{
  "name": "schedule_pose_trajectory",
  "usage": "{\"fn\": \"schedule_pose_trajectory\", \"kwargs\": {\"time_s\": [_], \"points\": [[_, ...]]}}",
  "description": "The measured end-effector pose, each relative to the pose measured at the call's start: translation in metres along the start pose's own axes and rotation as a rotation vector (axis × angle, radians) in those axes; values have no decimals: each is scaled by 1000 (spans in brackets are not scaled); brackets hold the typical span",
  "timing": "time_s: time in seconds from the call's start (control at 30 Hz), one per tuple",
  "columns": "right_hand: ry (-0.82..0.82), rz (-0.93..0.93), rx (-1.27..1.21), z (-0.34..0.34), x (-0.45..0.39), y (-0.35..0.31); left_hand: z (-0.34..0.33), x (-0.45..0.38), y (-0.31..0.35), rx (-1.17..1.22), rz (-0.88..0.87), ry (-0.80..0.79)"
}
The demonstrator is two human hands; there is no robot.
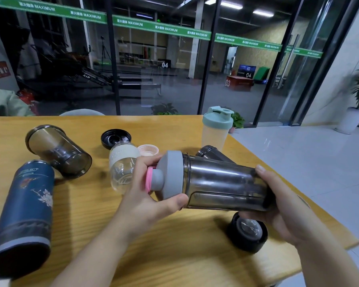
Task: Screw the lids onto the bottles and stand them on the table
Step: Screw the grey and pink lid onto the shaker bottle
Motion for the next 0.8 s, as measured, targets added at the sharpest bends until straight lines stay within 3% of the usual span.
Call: {"fn": "schedule_pose_trajectory", "kwargs": {"time_s": [0.23, 0.47, 0.63, 0.8], "points": [[84, 161, -33, 0, -1, -10, -3, -1, 7, 106, 11, -40], [151, 457, 173, 6, 11, -28, -5, -10, -7, 259, 120, -49], [127, 568, 235, 5, 15, -31, -10, -6, -21, 357, 290, -59], [82, 563, 202, 9, 12, -24, -10, -7, -17, 366, 268, -64]]}}
Point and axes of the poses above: each hand's wrist, its own x-axis away from the middle knuckle, its own z-axis out of the back of the hand, y = z × x, the point moved 9 cm from there along -x, towards the middle knuckle, and after that the axes turned 1 degree about -x, right-handed, at the moved point
